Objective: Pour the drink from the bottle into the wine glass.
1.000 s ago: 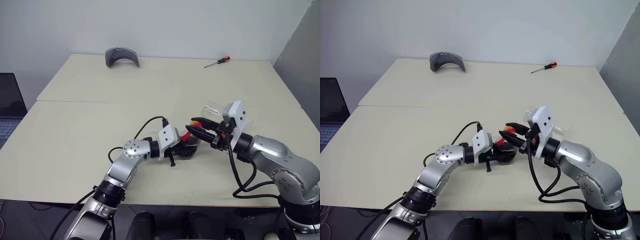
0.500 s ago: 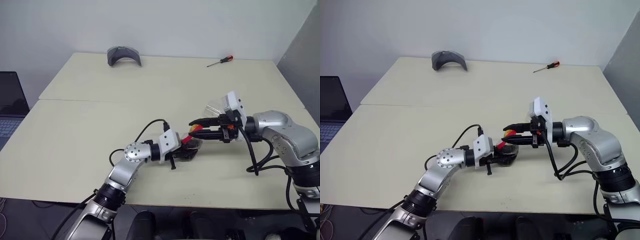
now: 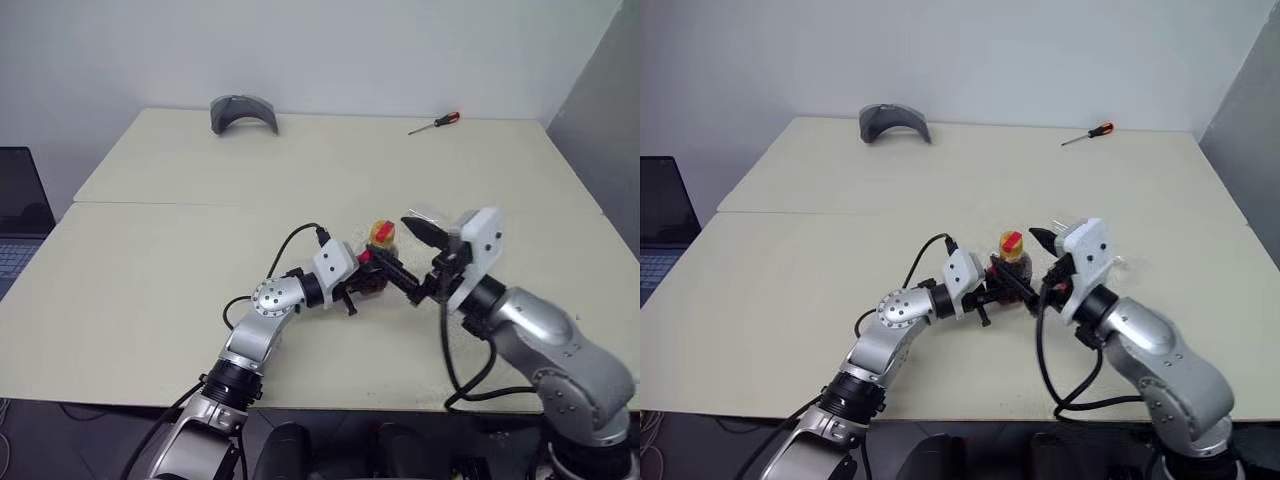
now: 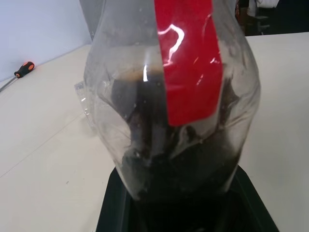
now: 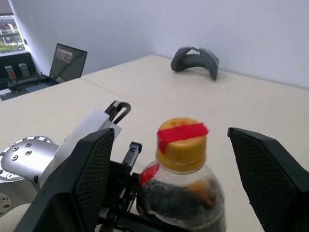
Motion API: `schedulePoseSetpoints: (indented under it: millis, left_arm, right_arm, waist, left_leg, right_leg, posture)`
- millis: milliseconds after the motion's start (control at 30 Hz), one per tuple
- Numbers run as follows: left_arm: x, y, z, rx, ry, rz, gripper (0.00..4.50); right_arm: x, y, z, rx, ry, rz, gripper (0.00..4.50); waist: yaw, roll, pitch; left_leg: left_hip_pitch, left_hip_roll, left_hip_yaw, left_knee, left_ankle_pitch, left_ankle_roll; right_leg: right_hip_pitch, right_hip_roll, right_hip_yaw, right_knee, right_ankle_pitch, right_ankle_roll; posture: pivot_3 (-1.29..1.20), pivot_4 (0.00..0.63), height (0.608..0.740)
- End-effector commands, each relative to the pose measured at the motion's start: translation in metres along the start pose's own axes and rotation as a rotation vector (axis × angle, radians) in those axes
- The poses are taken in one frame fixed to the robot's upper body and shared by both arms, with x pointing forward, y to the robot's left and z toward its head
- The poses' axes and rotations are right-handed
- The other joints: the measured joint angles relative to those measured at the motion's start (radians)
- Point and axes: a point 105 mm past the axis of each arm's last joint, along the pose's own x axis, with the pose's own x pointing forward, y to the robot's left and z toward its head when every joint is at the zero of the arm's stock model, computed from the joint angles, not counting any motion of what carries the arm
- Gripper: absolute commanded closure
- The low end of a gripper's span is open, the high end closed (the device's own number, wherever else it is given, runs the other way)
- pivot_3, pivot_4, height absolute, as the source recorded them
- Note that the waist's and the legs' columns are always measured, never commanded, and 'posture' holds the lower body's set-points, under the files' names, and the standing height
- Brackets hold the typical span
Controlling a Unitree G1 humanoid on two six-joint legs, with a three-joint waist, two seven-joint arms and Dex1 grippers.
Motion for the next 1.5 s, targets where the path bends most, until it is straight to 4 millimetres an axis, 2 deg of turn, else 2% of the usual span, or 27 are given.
schedulePoseSetpoints:
  millis: [33,333,400,500,600,633,1267,1467,1500]
  left_arm:
    - [0.008,0.002,0.018,0.050,-0.063,-0.010,3.76]
    - [0.014,0.000,0.019,0.063,-0.075,-0.022,3.76]
    - [0.013,-0.001,0.018,0.063,-0.074,-0.020,3.76]
    - [0.013,-0.001,0.017,0.061,-0.073,-0.016,3.76]
    - [0.012,-0.001,0.017,0.060,-0.072,-0.013,3.76]
    - [0.012,-0.001,0.017,0.059,-0.071,-0.012,3.76]
    - [0.011,-0.006,0.016,0.052,-0.069,-0.014,3.78]
    - [0.010,-0.008,0.016,0.047,-0.070,-0.029,3.82]
    - [0.010,-0.011,0.017,0.043,-0.074,-0.043,3.82]
  right_arm:
    - [0.004,-0.008,0.007,-0.033,-0.041,-0.097,0.51]
    - [0.011,-0.016,0.003,-0.005,-0.066,-0.140,0.51]
    - [0.012,-0.016,0.004,0.015,-0.082,-0.139,0.89]
    - [0.013,-0.015,0.005,0.023,-0.095,-0.127,1.81]
    - [0.013,-0.012,0.009,0.051,-0.122,-0.109,2.93]
    - [0.013,-0.011,0.011,0.058,-0.130,-0.103,3.11]
    - [0.015,-0.011,0.021,0.048,-0.172,-0.025,3.11]
    - [0.012,0.001,0.017,0.038,-0.128,0.131,3.11]
    - [0.011,-0.002,0.014,0.034,-0.085,0.203,3.11]
  waist:
    - [0.001,0.000,0.000]
    - [0.001,0.000,0.000]
    - [0.001,0.000,0.000]
    - [0.001,0.000,0.000]
    - [0.001,0.000,0.000]
    - [0.001,0.000,0.000]
    - [0.001,0.000,0.000]
    - [0.001,0.000,0.000]
    - [0.001,0.000,0.000]
  left_leg:
    - [0.000,0.000,0.000,0.000,0.000,0.000]
    - [-0.001,0.000,0.000,0.000,0.000,0.000]
    - [-0.001,0.000,0.000,0.000,0.000,0.000]
    - [-0.001,0.000,0.000,0.000,0.000,0.000]
    - [-0.001,0.000,0.000,0.000,0.000,0.000]
    - [-0.001,0.000,0.000,0.000,0.000,0.000]
    - [-0.001,0.000,0.000,0.000,0.000,0.000]
    - [-0.001,0.000,0.000,0.000,0.000,0.000]
    - [-0.001,0.000,0.000,0.000,0.000,0.000]
  right_leg:
    - [0.000,0.000,0.000,-0.001,0.000,0.000]
    - [0.000,0.001,0.000,-0.001,0.000,0.000]
    - [0.000,0.001,0.000,-0.001,0.000,0.000]
    - [0.000,0.001,0.000,-0.001,0.000,0.000]
    - [0.000,0.001,0.000,-0.001,0.000,0.000]
    - [0.000,0.001,0.000,-0.001,0.000,0.000]
    - [0.000,0.001,0.000,-0.001,0.000,0.000]
    - [0.000,0.001,0.000,-0.001,0.000,0.000]
    - [0.000,0.001,0.000,-0.001,0.000,0.000]
  posture:
    - [0.00,0.150,0.740]
    - [0.00,0.150,0.740]
    - [0.00,0.150,0.740]
    - [0.00,0.150,0.740]
    - [0.00,0.150,0.740]
    - [0.00,0.150,0.740]
    - [0.00,0.150,0.740]
    - [0.00,0.150,0.740]
    - [0.00,0.150,0.740]
